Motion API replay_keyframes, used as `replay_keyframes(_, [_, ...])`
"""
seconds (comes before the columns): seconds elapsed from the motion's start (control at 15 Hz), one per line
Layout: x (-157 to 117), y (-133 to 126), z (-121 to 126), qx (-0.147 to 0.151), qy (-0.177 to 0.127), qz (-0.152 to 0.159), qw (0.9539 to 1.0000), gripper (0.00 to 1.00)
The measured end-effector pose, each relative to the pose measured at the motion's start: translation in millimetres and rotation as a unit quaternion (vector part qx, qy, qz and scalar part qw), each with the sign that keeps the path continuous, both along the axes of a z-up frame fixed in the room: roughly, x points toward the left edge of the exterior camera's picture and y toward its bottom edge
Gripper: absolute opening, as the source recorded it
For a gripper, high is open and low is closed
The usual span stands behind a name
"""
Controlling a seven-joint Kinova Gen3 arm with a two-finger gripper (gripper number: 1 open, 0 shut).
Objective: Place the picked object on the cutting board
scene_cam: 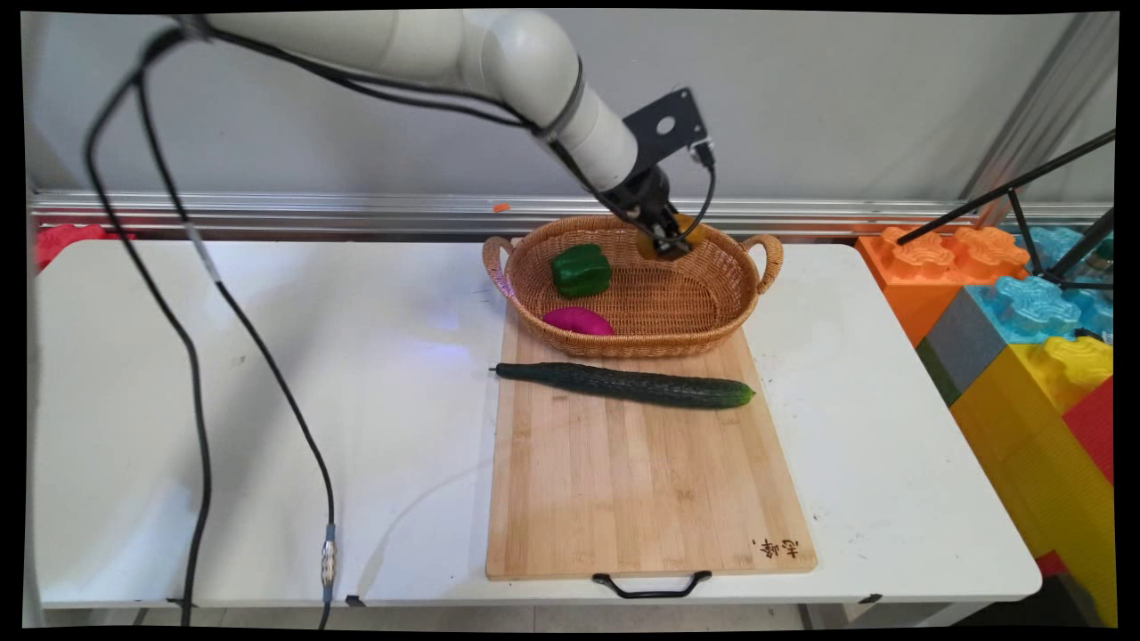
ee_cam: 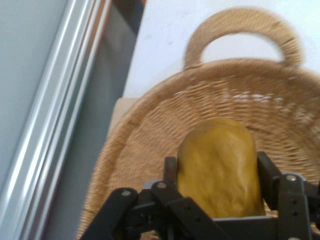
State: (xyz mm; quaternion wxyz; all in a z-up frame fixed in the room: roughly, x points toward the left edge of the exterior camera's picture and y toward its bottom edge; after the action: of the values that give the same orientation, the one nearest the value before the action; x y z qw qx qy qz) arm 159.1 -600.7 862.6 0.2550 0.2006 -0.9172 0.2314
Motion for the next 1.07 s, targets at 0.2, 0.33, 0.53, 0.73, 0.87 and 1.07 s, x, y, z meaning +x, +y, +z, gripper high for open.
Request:
replay_keyframes(0.2, [-12.9, 35.3, 25.9, 0.027, 0.013, -0.019, 0.9994, 0.0])
replay_keyframes(0.33, [-24.6, 67.4, 38.9, 0.057, 0.023, -0.041, 0.9973, 0.0])
replay_keyframes(0.53, [-35.2, 99.0, 44.7, 0.087, 0.029, -0.063, 0.9938, 0.0])
replay_keyframes(0.73, [-43.0, 131.0, 38.9, 0.114, 0.03, -0.084, 0.9894, 0.0])
replay_keyframes(0.87, [-45.1, 148.1, 26.1, 0.128, 0.025, -0.096, 0.9869, 0.0])
replay_keyframes(1.07, [-45.1, 163.9, -0.6, 0.141, 0.017, -0.107, 0.9841, 0.0])
